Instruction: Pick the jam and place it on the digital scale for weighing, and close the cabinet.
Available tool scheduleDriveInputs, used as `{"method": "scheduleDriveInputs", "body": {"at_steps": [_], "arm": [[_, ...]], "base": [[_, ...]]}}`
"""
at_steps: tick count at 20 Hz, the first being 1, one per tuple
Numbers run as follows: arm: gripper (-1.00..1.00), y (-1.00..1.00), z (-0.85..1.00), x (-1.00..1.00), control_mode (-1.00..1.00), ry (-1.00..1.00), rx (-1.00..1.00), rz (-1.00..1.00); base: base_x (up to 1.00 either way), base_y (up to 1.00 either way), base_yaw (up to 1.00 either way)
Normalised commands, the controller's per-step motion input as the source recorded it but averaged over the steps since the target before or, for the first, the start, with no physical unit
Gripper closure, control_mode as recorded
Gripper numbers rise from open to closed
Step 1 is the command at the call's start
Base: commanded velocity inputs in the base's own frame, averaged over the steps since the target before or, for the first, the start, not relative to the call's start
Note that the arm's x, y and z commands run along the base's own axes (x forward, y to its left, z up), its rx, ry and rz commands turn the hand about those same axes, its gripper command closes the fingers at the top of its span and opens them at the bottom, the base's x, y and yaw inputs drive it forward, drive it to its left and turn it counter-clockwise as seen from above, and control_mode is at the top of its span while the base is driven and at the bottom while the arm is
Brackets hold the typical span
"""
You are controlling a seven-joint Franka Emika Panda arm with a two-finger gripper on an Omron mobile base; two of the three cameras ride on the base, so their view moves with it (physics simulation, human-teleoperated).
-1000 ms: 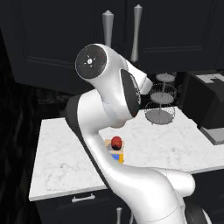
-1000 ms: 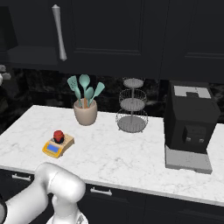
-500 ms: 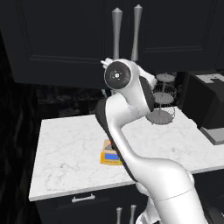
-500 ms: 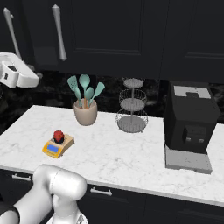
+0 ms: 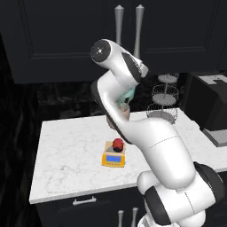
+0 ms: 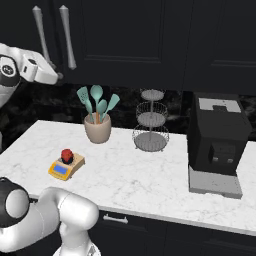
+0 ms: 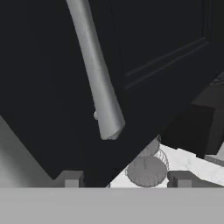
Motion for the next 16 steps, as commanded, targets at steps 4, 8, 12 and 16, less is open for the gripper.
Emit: {"method": "scheduleDriveInputs", "body": {"at_steps": [4, 8, 12, 16], "arm": [[-1.00, 0.00, -0.23, 1.00, -1.00, 0.01, 0.00, -0.05], [-1.00, -0.21, -0.38, 1.00, -1.00, 0.00, 0.00, 0.04], [-1.00, -0.68, -0.46, 1.00, -1.00, 0.00, 0.04, 0.29], [-1.00, -0.21, -0.09, 0.17, -1.00, -0.02, 0.01, 0.10]], "base": [[0.00, 0.00, 0.00], [0.00, 0.00, 0.00], [0.00, 0.00, 0.00], [0.00, 0.00, 0.00]]}}
